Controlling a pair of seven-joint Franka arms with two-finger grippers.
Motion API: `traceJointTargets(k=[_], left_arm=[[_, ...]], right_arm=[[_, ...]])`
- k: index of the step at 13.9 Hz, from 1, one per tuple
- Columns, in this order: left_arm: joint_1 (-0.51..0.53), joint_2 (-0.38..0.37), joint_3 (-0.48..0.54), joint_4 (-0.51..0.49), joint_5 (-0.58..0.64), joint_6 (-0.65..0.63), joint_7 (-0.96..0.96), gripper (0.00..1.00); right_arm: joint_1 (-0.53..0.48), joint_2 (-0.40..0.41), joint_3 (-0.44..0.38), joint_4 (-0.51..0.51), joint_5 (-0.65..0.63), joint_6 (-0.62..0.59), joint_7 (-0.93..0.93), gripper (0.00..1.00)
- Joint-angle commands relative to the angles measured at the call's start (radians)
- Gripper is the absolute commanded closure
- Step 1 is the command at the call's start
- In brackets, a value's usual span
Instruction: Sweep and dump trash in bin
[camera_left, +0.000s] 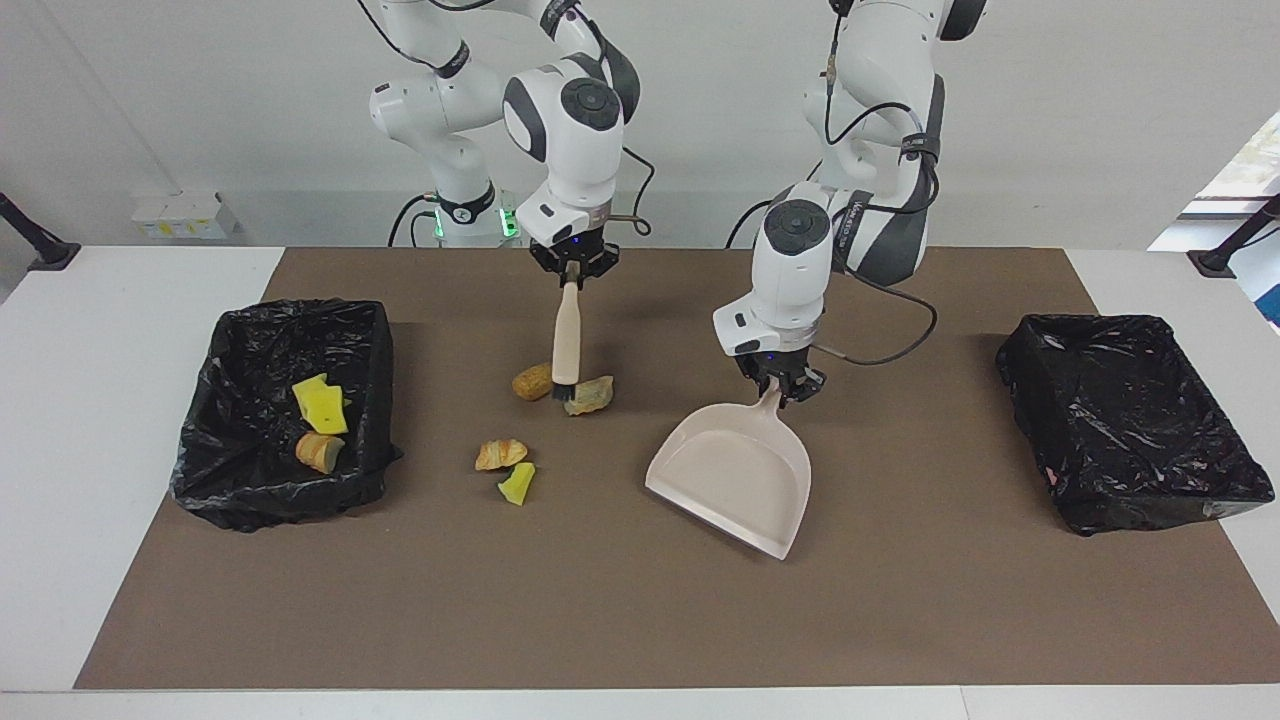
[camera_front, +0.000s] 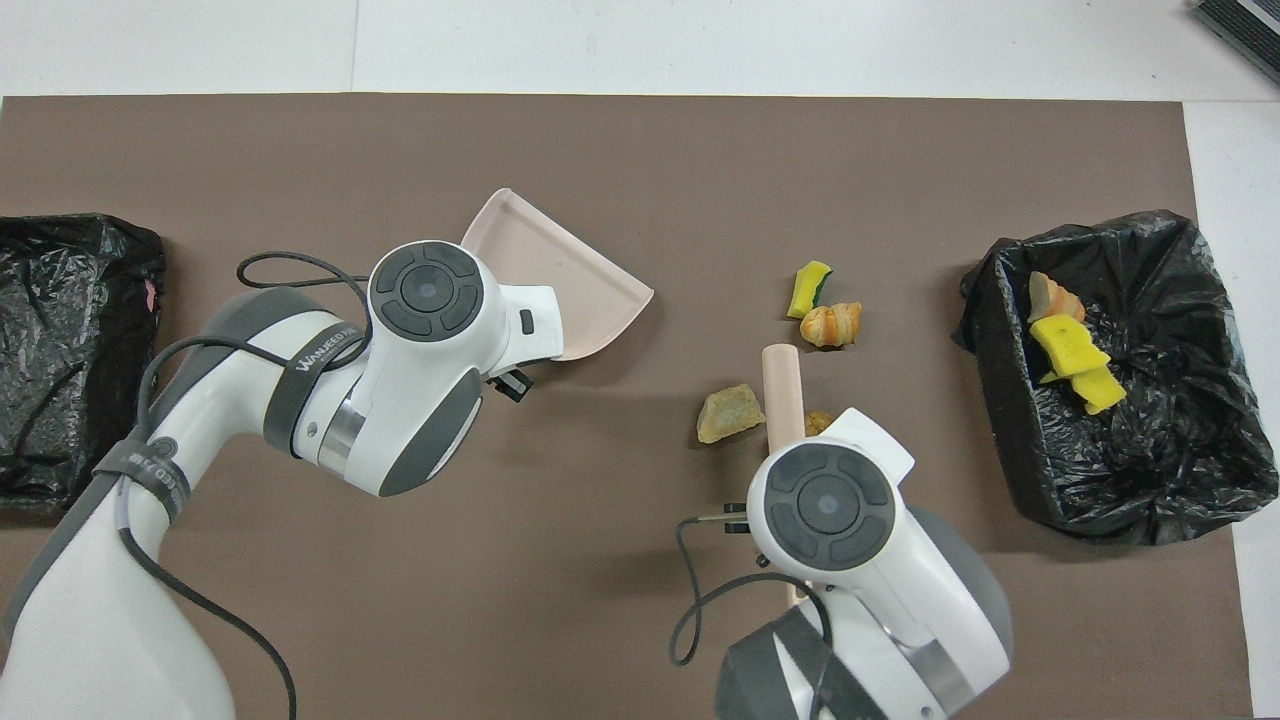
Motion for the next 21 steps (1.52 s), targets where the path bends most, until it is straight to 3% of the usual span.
traceJointTargets(k=[1,5,9,17,21], left_arm=[[0.017,-0.013,-0.004,-0.005,0.016,-0.018,0.168,1.0],[0.044,-0.021,-0.004,-0.016,0.017,-0.035,0.468,1.0],[0.076,-0.024,-0.004,-0.024,0.017,-0.043,0.724,1.0],[0.032,-0.122,-0.005,-0.194,0.075,-0.026,0.743,1.0],[-0.02,-0.19,-0.007,-0.32,0.123,0.063,0.74,1.0]], right_arm=[[-0.079,0.034,0.014,0.028,-0.098,-0.001,-0.112,1.0],[-0.216,0.096,0.016,0.06,-0.215,0.078,-0.28,1.0],[-0.279,0.184,0.014,0.117,-0.275,0.115,-0.341,1.0],[-0.278,0.29,0.028,0.154,-0.209,0.185,-0.331,1.0],[-0.189,0.309,0.045,0.188,-0.126,0.165,-0.341,1.0]])
